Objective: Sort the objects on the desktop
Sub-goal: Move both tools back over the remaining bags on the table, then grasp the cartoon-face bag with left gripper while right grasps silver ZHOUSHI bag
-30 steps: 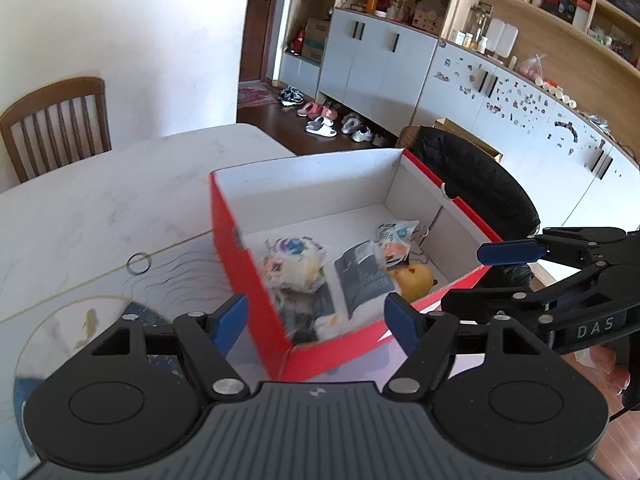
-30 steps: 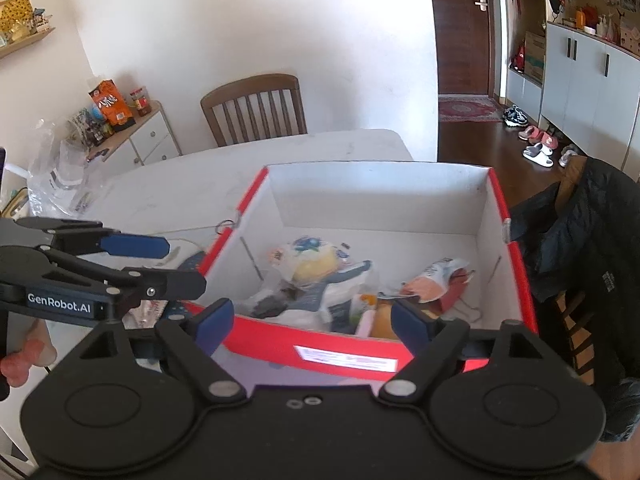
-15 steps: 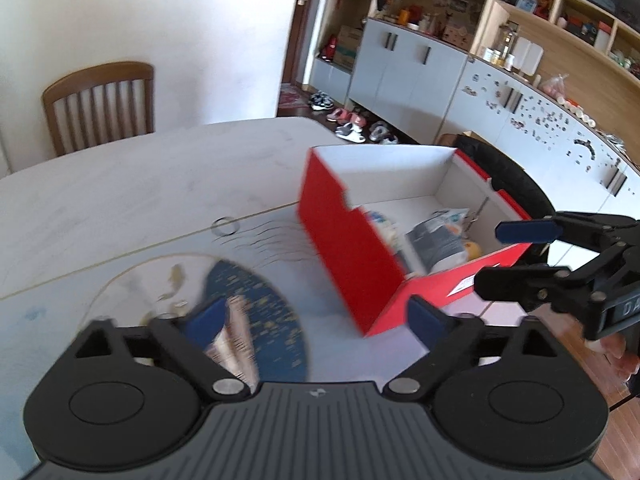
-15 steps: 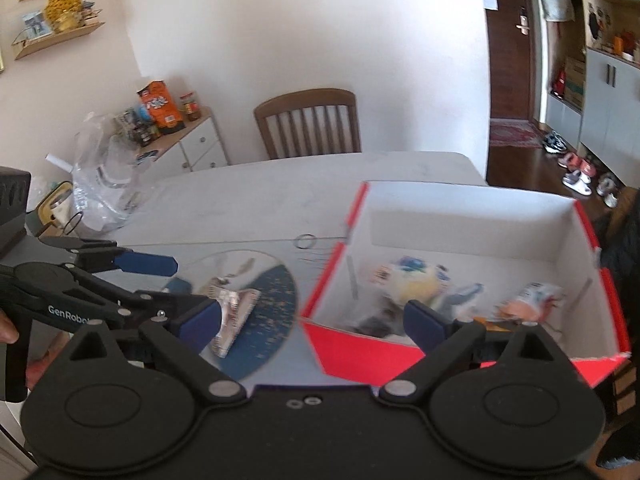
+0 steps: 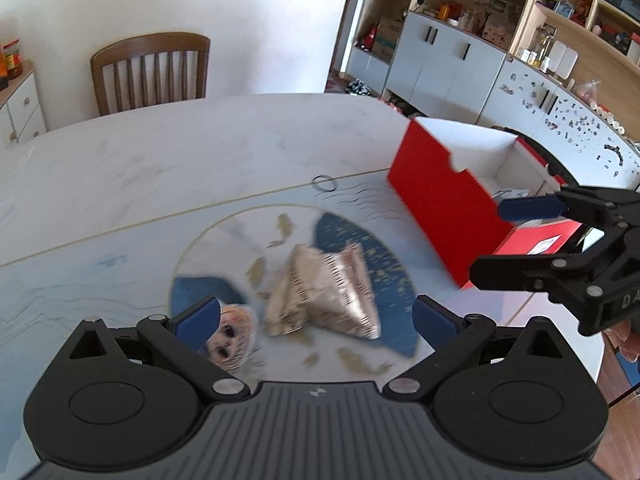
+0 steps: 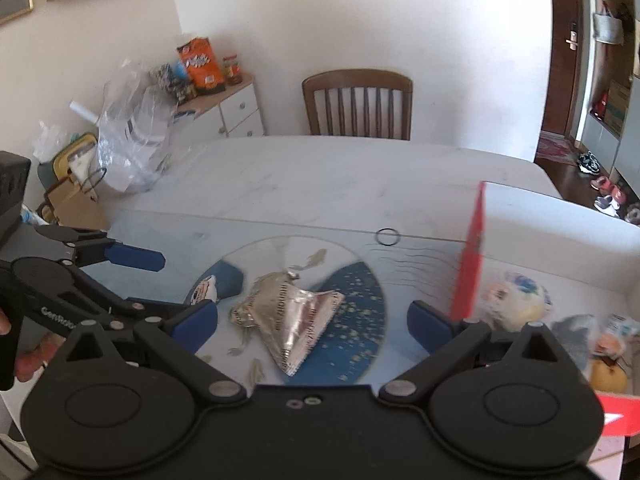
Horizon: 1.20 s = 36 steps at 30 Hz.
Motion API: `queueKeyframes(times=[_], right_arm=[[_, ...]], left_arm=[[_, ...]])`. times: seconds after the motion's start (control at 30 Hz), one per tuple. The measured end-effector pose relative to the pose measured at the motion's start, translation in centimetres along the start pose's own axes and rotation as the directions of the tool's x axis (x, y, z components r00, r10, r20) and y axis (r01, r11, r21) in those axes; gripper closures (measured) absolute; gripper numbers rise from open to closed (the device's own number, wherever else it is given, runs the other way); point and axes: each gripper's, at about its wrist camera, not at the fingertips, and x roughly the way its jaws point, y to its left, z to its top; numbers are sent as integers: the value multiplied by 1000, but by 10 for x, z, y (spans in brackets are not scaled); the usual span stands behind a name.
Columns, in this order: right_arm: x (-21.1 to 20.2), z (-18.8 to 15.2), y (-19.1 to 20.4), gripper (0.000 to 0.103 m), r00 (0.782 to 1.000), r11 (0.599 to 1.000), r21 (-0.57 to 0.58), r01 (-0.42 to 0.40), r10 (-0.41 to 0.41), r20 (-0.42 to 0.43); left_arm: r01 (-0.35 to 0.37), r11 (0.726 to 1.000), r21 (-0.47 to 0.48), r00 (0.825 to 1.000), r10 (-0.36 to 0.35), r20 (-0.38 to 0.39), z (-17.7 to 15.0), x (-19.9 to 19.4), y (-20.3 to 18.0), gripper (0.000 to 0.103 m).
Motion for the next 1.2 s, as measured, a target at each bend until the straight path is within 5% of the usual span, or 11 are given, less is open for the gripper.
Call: queueKeyframes(times=[0.43,0.83,1.2], right_arm=[[65,12,28,2,996,999,19,47,-46,-79],[104,18,39,2,982,973,-229,-15,-29,-186],[134,13,43,8,968,935,-345,-81,-9,-251]], left_arm=[[-14,1000,17,999,15,-32,-18,18,40,0],[4,999,37,997,-1,-77,-24,45,49,0],[-3,1000,8,994,4,-106,-30,63,63,1]])
